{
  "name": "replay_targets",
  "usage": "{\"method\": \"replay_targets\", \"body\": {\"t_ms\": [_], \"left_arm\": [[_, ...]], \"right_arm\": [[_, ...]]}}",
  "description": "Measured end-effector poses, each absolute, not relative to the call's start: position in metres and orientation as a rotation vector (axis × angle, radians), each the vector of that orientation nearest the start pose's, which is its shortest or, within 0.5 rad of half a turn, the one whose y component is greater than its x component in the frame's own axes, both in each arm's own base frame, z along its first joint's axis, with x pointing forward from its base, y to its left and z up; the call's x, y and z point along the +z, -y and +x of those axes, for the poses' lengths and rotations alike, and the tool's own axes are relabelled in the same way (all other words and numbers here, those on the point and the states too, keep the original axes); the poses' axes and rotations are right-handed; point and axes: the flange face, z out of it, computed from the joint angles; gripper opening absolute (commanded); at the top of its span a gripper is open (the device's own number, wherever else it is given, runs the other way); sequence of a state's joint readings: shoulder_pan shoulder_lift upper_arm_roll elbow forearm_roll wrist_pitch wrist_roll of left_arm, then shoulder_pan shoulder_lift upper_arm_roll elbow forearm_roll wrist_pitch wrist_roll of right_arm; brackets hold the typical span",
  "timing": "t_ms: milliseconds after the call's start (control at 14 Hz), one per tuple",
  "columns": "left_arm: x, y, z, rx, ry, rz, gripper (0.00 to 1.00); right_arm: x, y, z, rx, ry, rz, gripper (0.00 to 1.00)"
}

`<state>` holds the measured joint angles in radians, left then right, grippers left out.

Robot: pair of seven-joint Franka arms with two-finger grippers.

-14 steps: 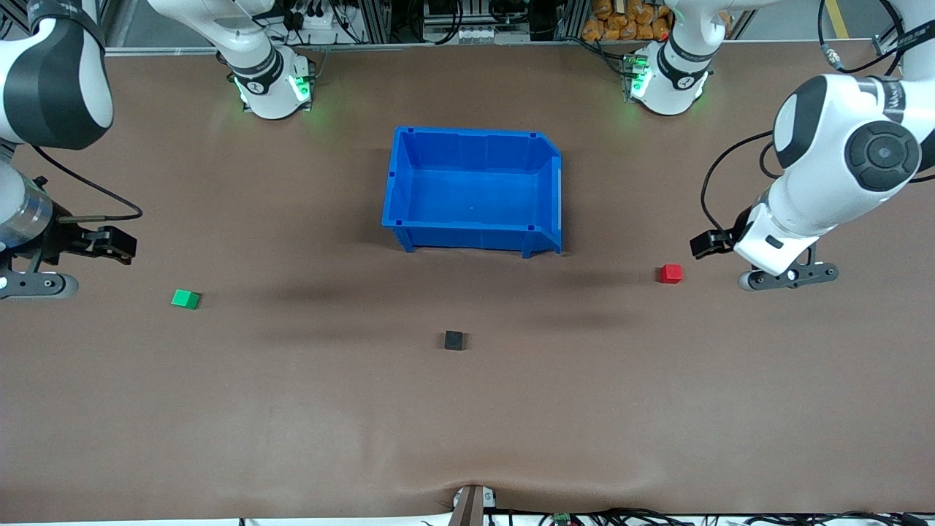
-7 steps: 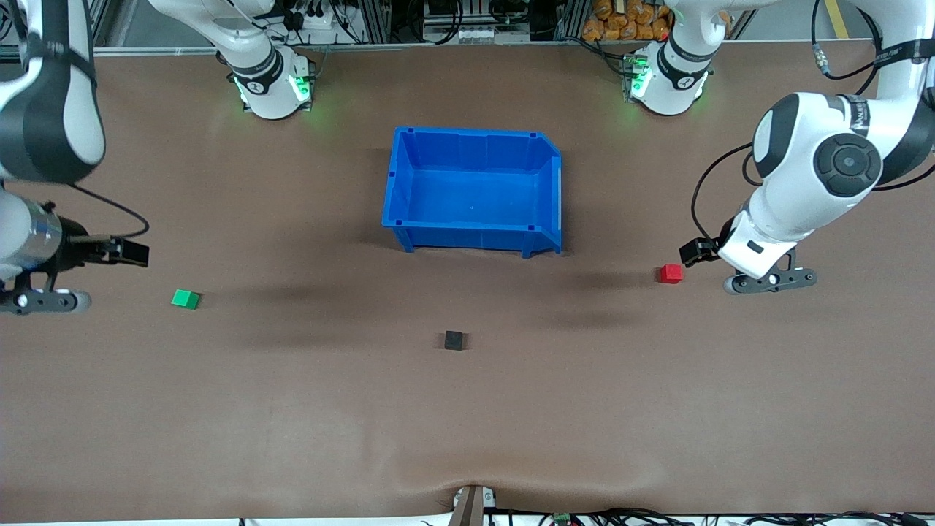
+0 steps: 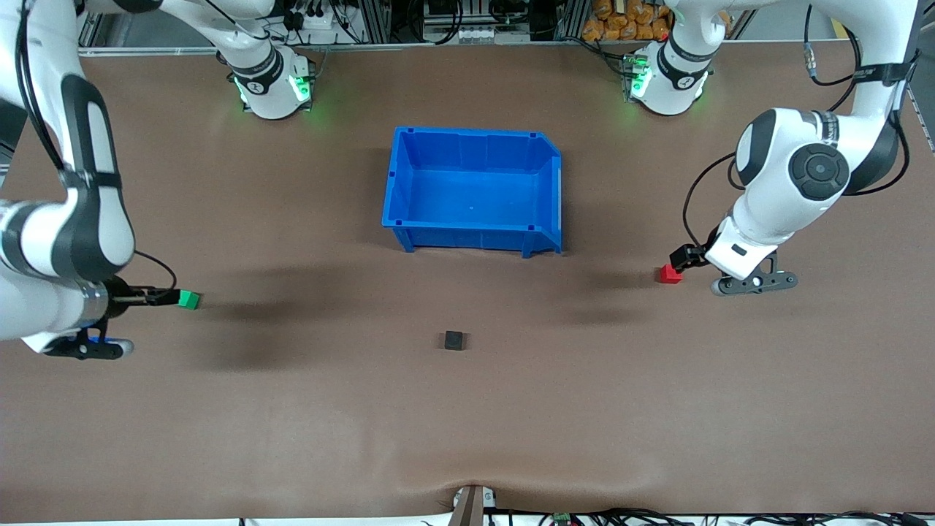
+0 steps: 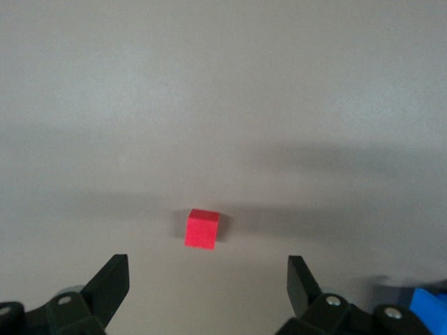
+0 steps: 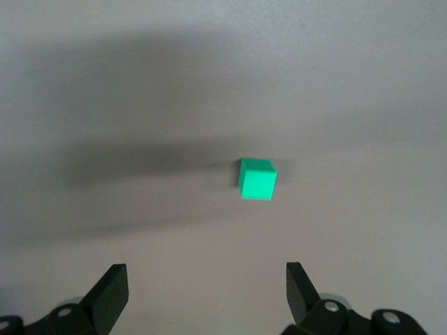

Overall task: Attach green and red cubes to black cube
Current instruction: 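Lower the right gripper to the green cube while the left gripper descends, then close the right gripper on the green cube and lift it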

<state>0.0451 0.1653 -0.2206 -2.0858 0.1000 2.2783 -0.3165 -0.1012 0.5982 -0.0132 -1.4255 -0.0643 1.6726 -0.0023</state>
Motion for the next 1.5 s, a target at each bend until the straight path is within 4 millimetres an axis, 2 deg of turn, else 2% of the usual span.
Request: {"method": "replay_targets", "body": {"t_ms": [214, 357, 500, 714, 786, 857, 1000, 1071, 1143, 1500], "left_arm": [[0.312, 0.099, 0.577, -0.093, 0.123, -3.136, 1.00], [0.285, 0.100, 0.582, -0.084, 0.125, -3.151, 1.00], [0.265, 0.098, 0.587, -0.058, 0.134, -3.158, 1.00], [0.249, 0.094, 0.598, -0.037, 0.153, -3.165, 1.00], [0.246, 0.093, 0.602, -0.036, 0.152, -3.165, 1.00], [0.242, 0.092, 0.605, -0.033, 0.149, -3.163, 1.00], [0.230, 0.087, 0.607, -0.008, 0.159, -3.161, 1.00], [0.224, 0.084, 0.607, 0.006, 0.163, -3.159, 1.00], [0.218, 0.082, 0.606, 0.018, 0.164, -3.157, 1.00], [0.199, 0.072, 0.604, 0.065, 0.163, -3.145, 1.00]], "right_arm": [[0.258, 0.103, 0.670, 0.607, -0.200, -3.098, 1.00], [0.231, 0.111, 0.675, 0.557, -0.223, -3.094, 1.00], [0.212, 0.120, 0.673, 0.568, -0.252, -3.076, 1.00], [0.203, 0.132, 0.669, 0.587, -0.285, -3.063, 1.00], [0.201, 0.135, 0.666, 0.599, -0.310, -3.058, 0.93], [0.196, 0.139, 0.663, 0.613, -0.344, -3.052, 0.80], [0.182, 0.150, 0.656, 0.650, -0.400, -3.036, 0.36], [0.175, 0.154, 0.653, 0.667, -0.418, -3.028, 0.06], [0.169, 0.155, 0.651, 0.681, -0.450, -3.017, 0.00], [0.170, 0.128, 0.654, 0.730, -0.648, -2.931, 0.00]]}}
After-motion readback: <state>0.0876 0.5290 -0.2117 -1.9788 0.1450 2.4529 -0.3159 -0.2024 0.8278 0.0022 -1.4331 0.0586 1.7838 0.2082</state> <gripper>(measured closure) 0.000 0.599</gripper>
